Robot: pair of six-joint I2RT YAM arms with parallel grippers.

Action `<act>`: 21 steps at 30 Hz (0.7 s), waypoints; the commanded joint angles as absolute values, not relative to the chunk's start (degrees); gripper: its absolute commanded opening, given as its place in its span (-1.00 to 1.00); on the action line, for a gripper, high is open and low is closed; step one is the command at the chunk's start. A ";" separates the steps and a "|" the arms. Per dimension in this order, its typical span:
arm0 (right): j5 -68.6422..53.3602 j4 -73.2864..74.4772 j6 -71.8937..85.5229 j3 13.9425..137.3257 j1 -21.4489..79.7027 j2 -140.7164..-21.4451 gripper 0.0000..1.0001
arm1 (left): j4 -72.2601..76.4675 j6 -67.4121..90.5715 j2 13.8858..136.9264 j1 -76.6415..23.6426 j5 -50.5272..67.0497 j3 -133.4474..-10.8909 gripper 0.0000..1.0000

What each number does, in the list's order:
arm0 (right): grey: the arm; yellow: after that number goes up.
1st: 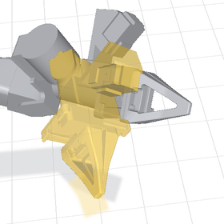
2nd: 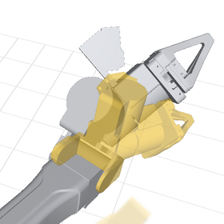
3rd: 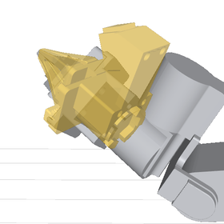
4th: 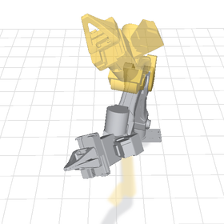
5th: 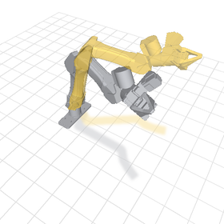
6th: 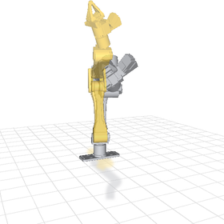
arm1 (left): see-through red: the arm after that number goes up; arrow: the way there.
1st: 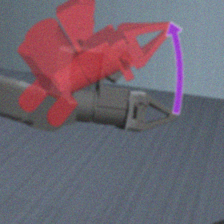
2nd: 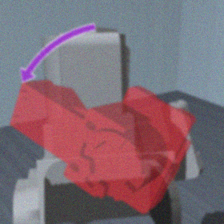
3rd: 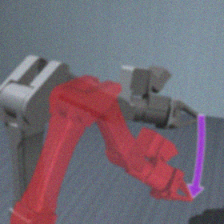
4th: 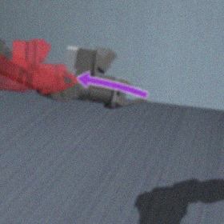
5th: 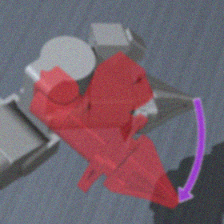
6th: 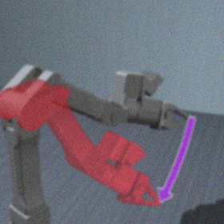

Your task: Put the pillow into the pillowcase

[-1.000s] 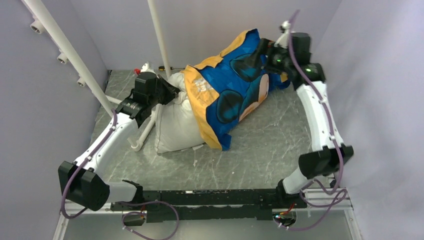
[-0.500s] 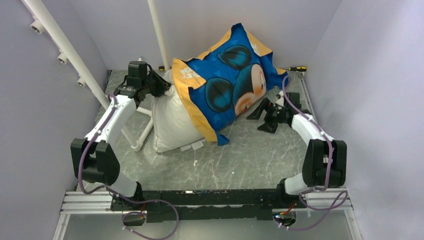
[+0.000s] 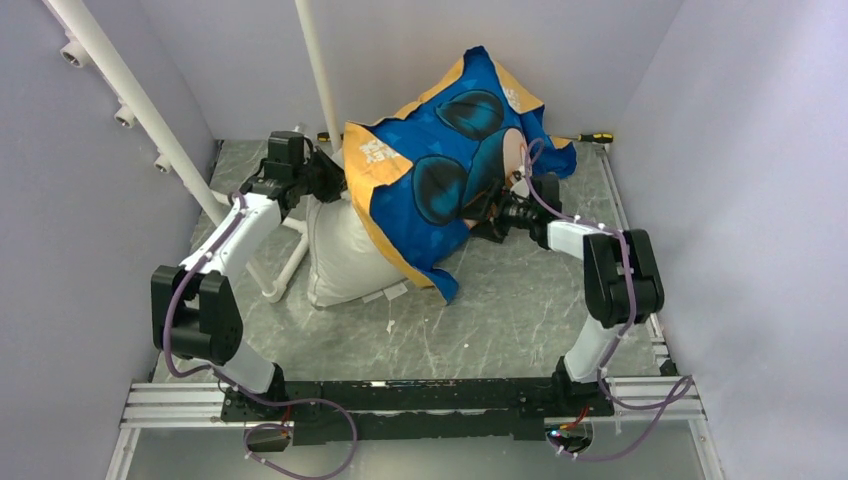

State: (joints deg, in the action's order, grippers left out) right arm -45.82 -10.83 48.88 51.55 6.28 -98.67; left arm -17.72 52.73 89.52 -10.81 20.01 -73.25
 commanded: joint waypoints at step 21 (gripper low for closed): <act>-38.89 16.42 33.73 89.73 5.62 -95.06 -0.02 | -25.07 50.81 89.64 -16.13 26.41 -68.51 -1.00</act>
State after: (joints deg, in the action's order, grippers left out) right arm -39.03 15.59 41.17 80.27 4.95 -94.56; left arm -23.81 53.74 90.37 -14.15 22.63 -69.23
